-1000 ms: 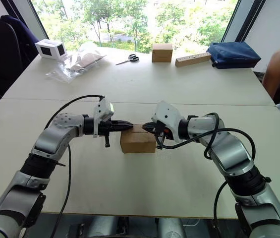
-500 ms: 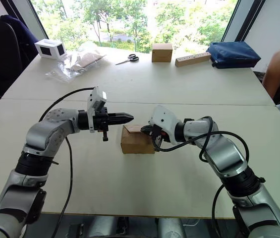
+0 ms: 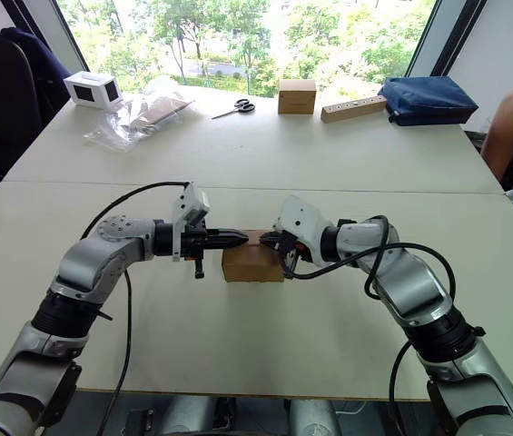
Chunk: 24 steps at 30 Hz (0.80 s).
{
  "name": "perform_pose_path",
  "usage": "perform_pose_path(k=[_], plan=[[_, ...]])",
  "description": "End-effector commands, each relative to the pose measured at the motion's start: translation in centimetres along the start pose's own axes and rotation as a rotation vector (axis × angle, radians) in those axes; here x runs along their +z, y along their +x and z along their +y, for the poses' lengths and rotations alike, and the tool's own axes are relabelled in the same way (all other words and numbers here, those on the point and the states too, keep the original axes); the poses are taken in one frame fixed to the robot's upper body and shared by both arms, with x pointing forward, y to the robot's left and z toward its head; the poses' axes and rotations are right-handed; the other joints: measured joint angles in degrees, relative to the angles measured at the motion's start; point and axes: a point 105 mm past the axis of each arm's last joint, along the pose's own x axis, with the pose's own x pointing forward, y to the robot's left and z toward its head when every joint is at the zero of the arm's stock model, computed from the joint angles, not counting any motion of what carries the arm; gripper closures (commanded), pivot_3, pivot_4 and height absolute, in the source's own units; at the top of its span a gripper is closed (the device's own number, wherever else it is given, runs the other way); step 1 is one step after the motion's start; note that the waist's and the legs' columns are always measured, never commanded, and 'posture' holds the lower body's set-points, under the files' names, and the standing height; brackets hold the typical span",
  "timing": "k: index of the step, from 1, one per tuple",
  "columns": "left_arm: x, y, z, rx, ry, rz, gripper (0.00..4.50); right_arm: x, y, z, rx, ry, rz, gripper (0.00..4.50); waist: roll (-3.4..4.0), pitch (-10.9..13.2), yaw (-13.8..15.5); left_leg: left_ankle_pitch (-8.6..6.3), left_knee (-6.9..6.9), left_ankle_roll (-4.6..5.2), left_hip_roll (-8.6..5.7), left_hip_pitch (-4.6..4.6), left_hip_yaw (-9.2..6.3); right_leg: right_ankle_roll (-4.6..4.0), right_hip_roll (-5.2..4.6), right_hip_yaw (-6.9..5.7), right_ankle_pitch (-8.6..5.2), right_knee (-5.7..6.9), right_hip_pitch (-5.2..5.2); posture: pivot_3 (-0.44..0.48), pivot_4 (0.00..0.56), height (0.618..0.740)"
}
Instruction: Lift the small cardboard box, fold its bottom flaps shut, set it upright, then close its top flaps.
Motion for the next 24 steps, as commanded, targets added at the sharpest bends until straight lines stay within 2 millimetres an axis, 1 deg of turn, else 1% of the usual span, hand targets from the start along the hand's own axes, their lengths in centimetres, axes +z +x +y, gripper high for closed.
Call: perform_pose_path(k=[1, 5, 14, 16, 18, 20, 22, 23, 24], plan=[[0.5, -0.1, -0.1, -0.005, 0.061, 0.009, 4.43, 0.2, 0.0, 0.2, 0.004, -0.022, -0.007, 4.5, 0.0, 0.0, 0.0, 0.0, 0.0, 0.0, 0.0, 0.0, 0.0, 0.0, 0.0, 0.0, 0.0, 0.0, 0.0, 0.0, 0.15, 0.74], [0.2, -0.3, 0.4, 0.013, 0.066, 0.021, 4.43, -0.1, 0.1, 0.4, 0.008, -0.016, -0.001, 4.5, 0.0, 0.0, 0.0, 0.0, 0.0, 0.0, 0.0, 0.0, 0.0, 0.0, 0.0, 0.0, 0.0, 0.0, 0.0, 0.0, 0.15, 0.74], [0.1, -0.4, 0.4, 0.01, 0.069, 0.023, 4.43, -0.2, 0.1, 0.3, -0.001, -0.009, -0.003, 4.5, 0.0, 0.0, 0.0, 0.0, 0.0, 0.0, 0.0, 0.01, 0.0, 0.0, 0.0, 0.0, 0.0, 0.0, 0.01, 0.0, 0.15, 0.74], [2.0, -0.7, 0.7, 0.026, -0.02, -0.108, 4.43, 0.9, -0.2, -0.2, -0.017, 0.027, -0.082, 4.5, 0.0, 0.0, 0.0, 0.0, 0.0, 0.0, 0.0, 0.01, 0.0, 0.0, 0.0, 0.0, 0.0, 0.0, 0.01, 0.0, 0.15, 0.74], [3.1, -1.2, 1.1, 0.054, -0.065, -0.189, 4.43, 1.9, -0.6, -0.6, -0.029, 0.046, -0.142, 4.5, -0.01, 0.0, 0.0, 0.0, 0.01, 0.0, 0.03, 0.0, -0.01, 0.0, 0.0, 0.0, 0.0, 0.01, 0.0, 0.0, 0.15, 0.74], [4.6, -2.5, 2.2, 0.203, -0.027, -0.3, 4.43, 2.7, -1.5, -0.9, -0.042, 0.065, -0.201, 4.5, -0.01, 0.0, 0.0, 0.0, 0.0, 0.0, 0.04, 0.0, -0.03, 0.01, -0.01, 0.0, 0.0, 0.0, 0.0, 0.0, 0.15, 0.74], [5.0, -3.4, 2.3, 0.262, -0.024, -0.329, 4.43, 3.2, -2.1, -1.2, -0.059, 0.088, -0.245, 4.5, -0.01, 0.0, 0.0, 0.0, 0.0, 0.0, 0.04, -0.01, -0.03, 0.01, -0.02, 0.0, 0.0, 0.0, 0.0, 0.0, 0.15, 0.74], [5.0, -3.4, 2.2, 0.263, -0.028, -0.327, 4.43, 3.3, -2.3, -1.3, -0.062, 0.094, -0.253, 4.5, 0.0, 0.0, 0.0, 0.0, 0.0, 0.0, 0.04, -0.01, -0.03, 0.01, -0.02, 0.0, 0.0, -0.01, 0.0, 0.0, 0.15, 0.74], [4.4, -4.1, 1.9, 0.242, -0.058, -0.289, 4.43, 3.7, -2.9, -1.5, -0.086, 0.119, -0.295, 4.5, -0.01, 0.0, 0.0, 0.0, 0.0, 0.0, 0.04, 0.0, -0.03, 0.01, -0.02, 0.0, 0.0, 0.0, 0.01, 0.0, 0.15, 0.74]])
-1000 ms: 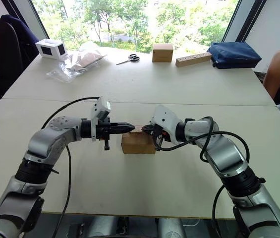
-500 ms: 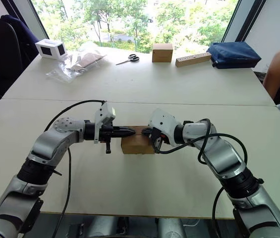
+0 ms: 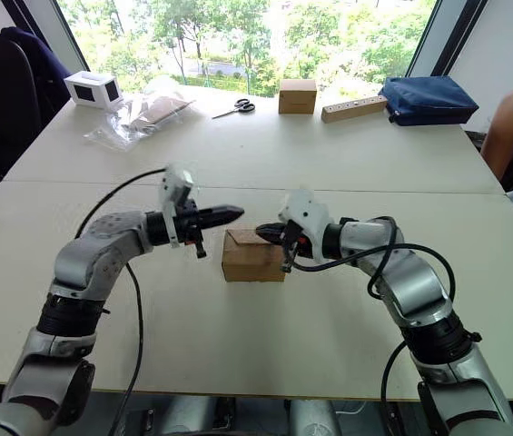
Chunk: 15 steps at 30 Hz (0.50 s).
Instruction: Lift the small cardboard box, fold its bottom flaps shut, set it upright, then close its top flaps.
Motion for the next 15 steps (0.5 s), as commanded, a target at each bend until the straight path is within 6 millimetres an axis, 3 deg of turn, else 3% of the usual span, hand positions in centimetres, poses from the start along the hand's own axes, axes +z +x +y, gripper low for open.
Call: perform_pose_path(k=[1, 6, 15], plan=[[1.0, -1.9, -0.4, -0.011, -0.011, 0.019, 4.43, 2.4, -1.5, -0.4, -0.053, 0.025, -0.137, 4.5, 0.0, 0.0, 0.0, 0.0, 0.0, 0.0, 0.0, 0.01, 0.01, 0.0, 0.0, 0.0, 0.0, 0.01, 0.0, 0.0, 0.15, 0.74], [0.1, -6.3, -0.7, 0.057, -0.066, 0.123, 4.43, 3.4, -4.5, 0.9, -0.042, 0.183, -0.223, 4.5, 0.01, 0.0, -0.1, 0.0, -0.05, -0.01, 0.04, 0.01, 0.02, -0.01, 0.01, 0.01, 0.0, 0.0, -0.01, 0.0, 0.15, 0.74], [-3.5, -12.7, -5.2, 0.03, -0.106, 0.387, 4.43, -2.3, -9.2, 7.0, 0.101, 0.478, 0.055, 4.5, 0.0, 0.0, 0.1, -0.04, -0.05, 0.02, 0.02, 0.1, 0.07, -0.25, -0.15, 0.01, -0.14, -0.07, 0.08, 0.0, 0.15, 0.74]])
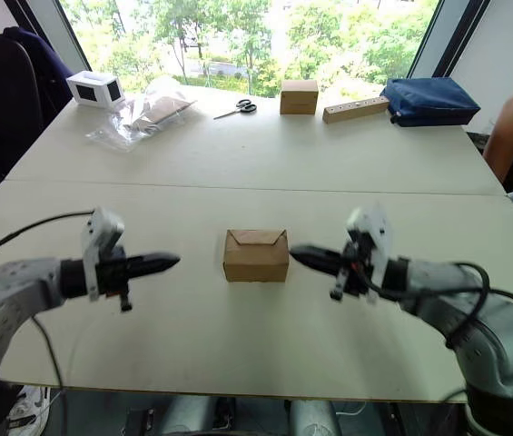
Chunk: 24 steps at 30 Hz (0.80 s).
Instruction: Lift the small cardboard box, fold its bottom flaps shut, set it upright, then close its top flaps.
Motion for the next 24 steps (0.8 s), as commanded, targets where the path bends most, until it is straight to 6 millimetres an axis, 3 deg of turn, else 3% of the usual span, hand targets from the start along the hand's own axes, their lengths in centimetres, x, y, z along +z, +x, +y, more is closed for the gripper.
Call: perform_pose_path(k=[1, 8, 24], plan=[[0.1, -1.4, -1.6, -0.041, 0.06, 0.021, 4.43, -1.2, -1.4, 1.7, 0.052, 0.032, 0.075, 4.5, 0.0, 0.0, 0.0, 0.0, -0.01, 0.0, 0.01, 0.06, -0.01, -0.02, 0.0, 0.0, -0.01, -0.03, 0.05, 0.0, 0.15, 0.74], [-4.1, -1.6, -3.3, -0.098, 0.028, 0.127, 4.43, -4.0, -2.4, 1.1, -0.001, 0.025, 0.194, 4.5, 0.02, 0.0, 0.0, -0.05, -0.36, 0.02, 0.05, 0.65, 0.09, -0.21, 0.04, -0.01, -0.15, -0.54, 0.58, 0.0, 0.15, 0.74], [-4.3, -1.5, -2.8, -0.091, -0.067, 0.095, 4.43, -4.8, -2.1, 1.0, -0.003, -0.004, 0.216, 4.5, 0.01, 0.0, 1.2, -0.05, -0.36, 0.03, 0.07, 0.65, 0.09, -0.21, 0.04, 0.0, -0.14, -0.57, 0.58, 0.0, 0.15, 0.74]])
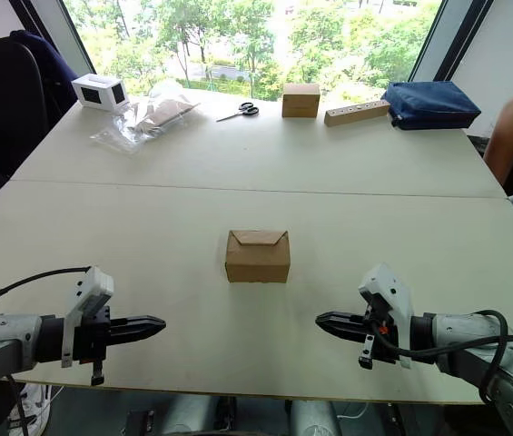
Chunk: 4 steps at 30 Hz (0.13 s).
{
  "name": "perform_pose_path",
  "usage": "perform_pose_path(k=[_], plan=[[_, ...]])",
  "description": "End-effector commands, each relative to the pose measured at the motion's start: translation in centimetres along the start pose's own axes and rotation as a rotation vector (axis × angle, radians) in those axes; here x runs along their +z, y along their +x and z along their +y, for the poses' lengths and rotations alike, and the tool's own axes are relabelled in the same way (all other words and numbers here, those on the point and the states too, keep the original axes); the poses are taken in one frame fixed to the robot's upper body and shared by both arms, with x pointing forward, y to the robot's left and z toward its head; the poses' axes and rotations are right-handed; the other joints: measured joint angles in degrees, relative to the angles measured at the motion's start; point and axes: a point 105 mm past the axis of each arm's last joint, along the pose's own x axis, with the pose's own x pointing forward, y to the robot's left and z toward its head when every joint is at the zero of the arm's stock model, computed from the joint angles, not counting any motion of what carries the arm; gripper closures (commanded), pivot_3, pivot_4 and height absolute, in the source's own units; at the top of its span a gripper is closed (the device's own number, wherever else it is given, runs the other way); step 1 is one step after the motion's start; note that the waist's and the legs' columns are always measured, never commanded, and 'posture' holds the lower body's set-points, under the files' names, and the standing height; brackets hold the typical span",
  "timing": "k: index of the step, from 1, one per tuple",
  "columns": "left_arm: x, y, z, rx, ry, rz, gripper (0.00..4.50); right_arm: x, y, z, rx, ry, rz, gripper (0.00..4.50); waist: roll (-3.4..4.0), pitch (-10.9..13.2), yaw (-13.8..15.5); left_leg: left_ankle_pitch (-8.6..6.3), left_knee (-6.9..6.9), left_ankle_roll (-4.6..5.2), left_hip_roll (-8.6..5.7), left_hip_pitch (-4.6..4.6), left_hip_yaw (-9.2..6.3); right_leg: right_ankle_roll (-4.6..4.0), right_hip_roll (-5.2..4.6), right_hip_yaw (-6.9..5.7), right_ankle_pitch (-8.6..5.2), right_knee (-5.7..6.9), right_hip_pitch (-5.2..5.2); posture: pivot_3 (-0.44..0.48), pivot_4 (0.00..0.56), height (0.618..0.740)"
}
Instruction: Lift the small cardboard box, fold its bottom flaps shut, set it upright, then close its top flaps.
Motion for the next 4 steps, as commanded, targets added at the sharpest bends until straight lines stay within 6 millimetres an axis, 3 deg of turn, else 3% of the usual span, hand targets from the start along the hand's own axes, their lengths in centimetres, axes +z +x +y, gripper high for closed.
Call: perform_pose_path(k=[1, 4], plan=[[0.61, -0.1, -0.02, -0.002, 0.0, -0.015, 4.43, 0.51, 0.23, 0.31, 0.014, -0.03, -0.02, 4.5, 0.0, 0.0, 0.1, 0.0, 0.0, 0.0, 0.0, 0.0, 0.0, 0.0, 0.0, 0.0, 0.0, 0.0, 0.01, 0.0, 0.15, 0.74], [0.68, -0.08, -0.14, -0.004, -0.005, -0.024, 4.43, 0.45, 0.28, 0.19, 0.013, -0.031, -0.021, 4.5, 0.0, 0.0, 0.0, -0.01, 0.0, 0.01, 0.0, 0.0, 0.0, 0.0, -0.01, 0.0, 0.0, -0.03, 0.01, 0.0, 0.15, 0.74]])
